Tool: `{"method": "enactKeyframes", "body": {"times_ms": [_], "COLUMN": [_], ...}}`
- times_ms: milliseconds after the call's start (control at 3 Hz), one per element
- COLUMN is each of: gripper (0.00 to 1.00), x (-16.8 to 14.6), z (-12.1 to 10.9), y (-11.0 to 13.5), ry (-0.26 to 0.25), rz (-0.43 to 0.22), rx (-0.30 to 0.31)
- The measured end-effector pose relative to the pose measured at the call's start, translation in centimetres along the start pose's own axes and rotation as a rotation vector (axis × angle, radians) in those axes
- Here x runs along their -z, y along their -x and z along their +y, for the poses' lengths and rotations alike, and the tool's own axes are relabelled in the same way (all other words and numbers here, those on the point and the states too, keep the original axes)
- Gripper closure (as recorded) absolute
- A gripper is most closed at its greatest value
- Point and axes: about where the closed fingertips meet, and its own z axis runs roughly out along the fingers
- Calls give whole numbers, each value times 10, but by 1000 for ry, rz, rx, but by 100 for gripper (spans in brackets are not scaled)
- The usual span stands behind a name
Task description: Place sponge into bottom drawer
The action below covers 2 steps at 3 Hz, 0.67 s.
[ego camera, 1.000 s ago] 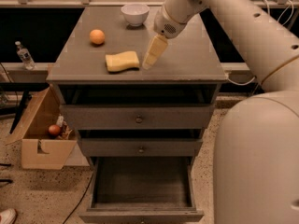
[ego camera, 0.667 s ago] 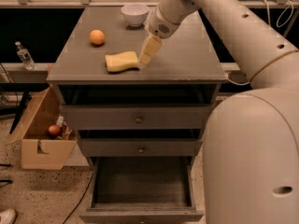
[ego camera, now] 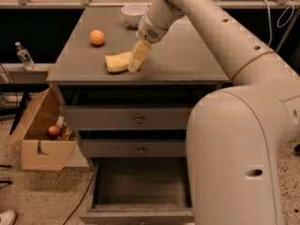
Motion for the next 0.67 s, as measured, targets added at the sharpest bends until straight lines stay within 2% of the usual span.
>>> {"method": "enactKeyframes", "body": {"times_ms": [333,667], "gripper": [0,6], "x": [-15,-30], "z": [4,10], "y": [3,6], "ry": [25,53], "rz": [14,21], "rx": [-1,5]}}
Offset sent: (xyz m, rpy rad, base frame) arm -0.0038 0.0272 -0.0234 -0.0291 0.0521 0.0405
